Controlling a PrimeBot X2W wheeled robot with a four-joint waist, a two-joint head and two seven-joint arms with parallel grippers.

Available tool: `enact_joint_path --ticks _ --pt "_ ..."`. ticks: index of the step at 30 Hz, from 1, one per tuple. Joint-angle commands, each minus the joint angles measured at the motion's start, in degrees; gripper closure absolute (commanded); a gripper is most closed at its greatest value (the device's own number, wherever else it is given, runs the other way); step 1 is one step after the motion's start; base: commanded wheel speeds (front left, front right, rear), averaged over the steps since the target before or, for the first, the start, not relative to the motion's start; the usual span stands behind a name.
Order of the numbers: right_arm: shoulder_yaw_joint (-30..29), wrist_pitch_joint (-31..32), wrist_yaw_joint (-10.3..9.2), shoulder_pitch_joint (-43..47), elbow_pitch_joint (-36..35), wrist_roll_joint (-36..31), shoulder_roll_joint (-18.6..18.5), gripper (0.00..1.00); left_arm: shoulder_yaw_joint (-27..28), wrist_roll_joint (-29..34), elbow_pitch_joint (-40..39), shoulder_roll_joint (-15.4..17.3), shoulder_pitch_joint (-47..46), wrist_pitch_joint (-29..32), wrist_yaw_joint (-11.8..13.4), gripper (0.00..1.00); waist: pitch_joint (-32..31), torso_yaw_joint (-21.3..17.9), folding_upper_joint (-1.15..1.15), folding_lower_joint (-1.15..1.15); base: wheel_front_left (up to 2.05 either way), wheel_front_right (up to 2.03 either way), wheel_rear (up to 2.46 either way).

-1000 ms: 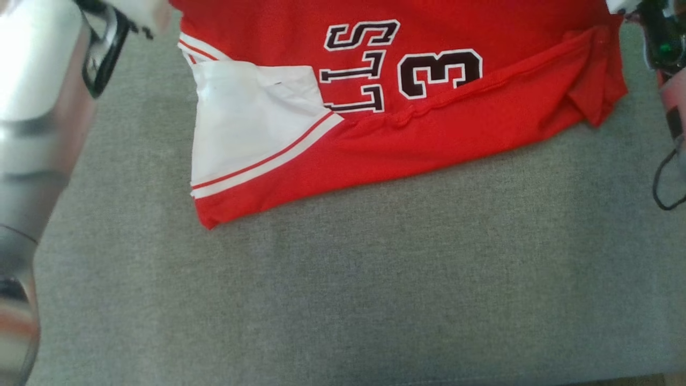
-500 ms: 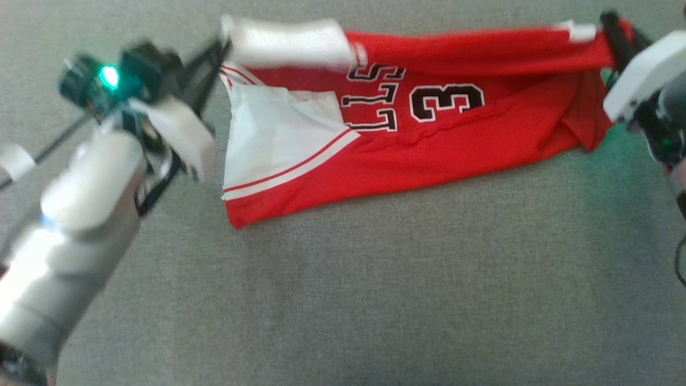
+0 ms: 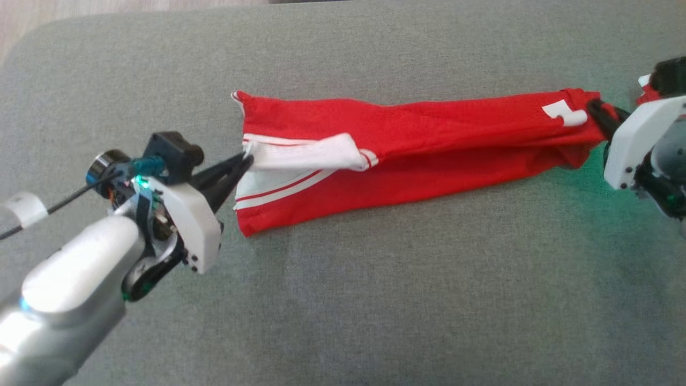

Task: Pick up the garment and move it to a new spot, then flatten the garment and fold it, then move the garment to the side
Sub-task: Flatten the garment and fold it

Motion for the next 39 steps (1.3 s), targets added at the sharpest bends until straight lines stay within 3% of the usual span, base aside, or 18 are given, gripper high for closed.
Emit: enact_joint_path --ticks 1,11,12,13,14,15,21,30,33,39 --pt "1.9 0.3 -0.11 0.8 -1.5 0.2 -2.1 1.00 1.4 0.3 -3.1 3.1 -1.1 1.6 1.0 1.00 0.2 -0.1 0.00 0.01 0.00 0.00 0.00" --pt "7.0 0.1 -0.11 -0.7 -1.3 -0.6 -2.1 1.00 -1.1 1.6 -3.3 2.1 -0.3 4.1 2.5 1.00 2.0 -0.8 0.00 0.01 0.00 0.00 0.00" --pt "7.3 -0.1 -0.11 -0.9 -0.9 -0.6 -2.0 0.03 -1.2 1.6 -2.8 1.8 -0.3 4.2 2.5 1.00 2.0 -0.9 0.00 0.01 0.00 0.00 0.00" --pt "7.3 -0.1 -0.11 -1.0 -0.4 -0.3 -1.8 0.00 -1.2 1.7 -2.4 1.5 -0.4 4.1 2.7 0.71 2.0 -1.0 0.00 0.01 0.00 0.00 0.00" --pt "7.3 -0.2 -0.11 -1.2 -0.1 0.1 -1.7 0.00 -1.1 1.9 -1.9 1.2 -0.6 3.6 3.2 0.04 1.9 -1.1 0.00 0.01 0.00 0.00 0.00" --pt "7.1 -0.4 -0.11 -1.4 0.0 0.7 -1.5 0.00 -0.8 2.1 -1.5 0.8 -0.7 3.0 3.7 0.00 1.7 -1.2 0.00 0.01 0.00 0.00 0.00" --pt "1.6 -6.5 -0.11 -3.8 0.0 5.9 0.3 0.00 3.5 2.1 0.8 -2.0 -1.4 -4.9 8.3 0.00 -0.4 -1.8 0.00 0.01 0.00 0.00 0.00" --pt "-7.0 -24.7 -0.11 -3.0 -3.3 6.7 6.5 0.00 12.3 2.9 5.0 -8.1 0.4 -24.1 17.7 0.00 -4.9 -2.0 0.00 0.01 0.00 0.00 0.00" --pt "-10.9 -26.5 -0.11 -0.5 -4.3 3.5 9.4 0.00 15.4 3.8 4.9 -10.1 2.8 -26.0 20.0 0.00 -6.0 -2.2 0.00 0.01 0.00 0.00 0.00" --pt "-29.7 -26.6 -0.11 12.6 -13.4 -10.3 17.6 0.00 25.5 11.2 -1.0 -15.0 13.3 -26.3 22.5 0.00 -7.1 -2.0 0.00 0.01 0.00 0.00 0.00"
